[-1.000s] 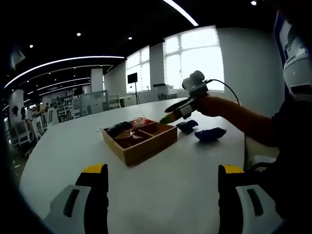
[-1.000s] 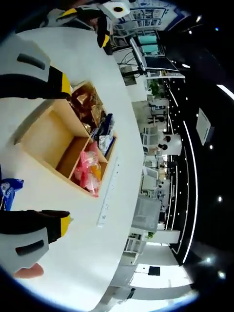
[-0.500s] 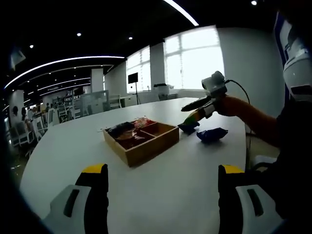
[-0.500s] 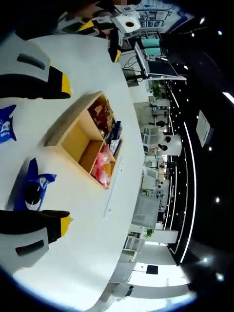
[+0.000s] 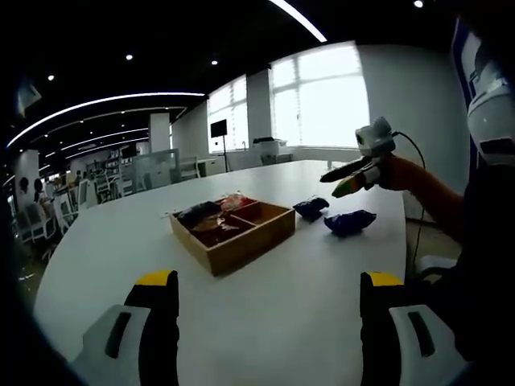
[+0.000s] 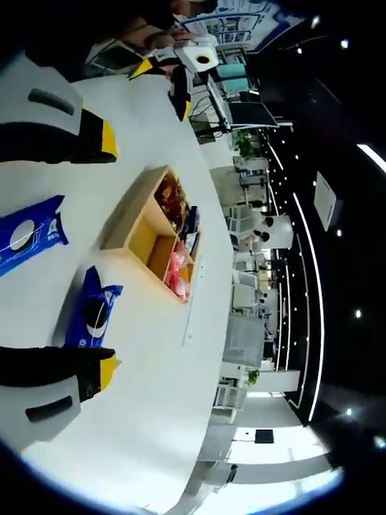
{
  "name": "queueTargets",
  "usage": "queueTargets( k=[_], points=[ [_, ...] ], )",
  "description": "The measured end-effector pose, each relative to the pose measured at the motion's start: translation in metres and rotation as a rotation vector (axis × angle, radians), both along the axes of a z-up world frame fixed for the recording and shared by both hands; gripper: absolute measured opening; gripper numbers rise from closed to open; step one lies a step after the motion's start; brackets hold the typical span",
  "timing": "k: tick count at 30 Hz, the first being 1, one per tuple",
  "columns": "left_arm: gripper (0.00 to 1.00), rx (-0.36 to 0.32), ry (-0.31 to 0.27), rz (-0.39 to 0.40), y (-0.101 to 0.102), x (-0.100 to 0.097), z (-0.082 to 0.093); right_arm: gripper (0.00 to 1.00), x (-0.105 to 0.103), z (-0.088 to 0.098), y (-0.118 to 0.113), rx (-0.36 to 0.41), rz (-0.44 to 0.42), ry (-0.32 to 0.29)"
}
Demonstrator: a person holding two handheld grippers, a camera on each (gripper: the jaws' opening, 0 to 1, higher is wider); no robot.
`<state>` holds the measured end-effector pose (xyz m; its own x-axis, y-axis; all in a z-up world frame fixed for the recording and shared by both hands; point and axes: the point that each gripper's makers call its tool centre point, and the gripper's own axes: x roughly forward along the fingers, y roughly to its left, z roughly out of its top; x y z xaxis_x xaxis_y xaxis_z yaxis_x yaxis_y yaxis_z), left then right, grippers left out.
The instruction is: Pick up the scattered marshmallows, QQ candies, Oreo cookies, and mixed nuts on the table and sort them into separate containers
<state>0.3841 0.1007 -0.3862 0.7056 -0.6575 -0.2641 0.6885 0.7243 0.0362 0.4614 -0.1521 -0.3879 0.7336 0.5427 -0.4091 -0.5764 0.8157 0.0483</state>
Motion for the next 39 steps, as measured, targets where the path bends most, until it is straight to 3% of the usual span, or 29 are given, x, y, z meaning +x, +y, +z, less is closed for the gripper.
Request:
queueTargets(
  k=[10, 21, 33, 39],
  points=[
    [0.97, 0.003, -0.005, 0.008, 0.003, 0.000, 0.002, 0.90, -0.024, -0.006, -0.013, -0.009, -0.011, 0.022],
    [0.97, -0.003, -0.006, 0.009, 0.004, -0.001, 0.003, 0.90, -0.050, -0.015, -0.022, -0.075, 0.015, 0.059],
    [0.97, -0.005, -0.004, 0.000, 0.001, -0.003, 0.002, 0.90, -0.060, -0.023, -0.035, -0.119, 0.013, 0.080],
    [0.97, -0.005, -0.001, 0.001, 0.001, -0.003, 0.001, 0.90, -0.061, -0.028, -0.036, -0.107, 0.027, 0.093]
  ],
)
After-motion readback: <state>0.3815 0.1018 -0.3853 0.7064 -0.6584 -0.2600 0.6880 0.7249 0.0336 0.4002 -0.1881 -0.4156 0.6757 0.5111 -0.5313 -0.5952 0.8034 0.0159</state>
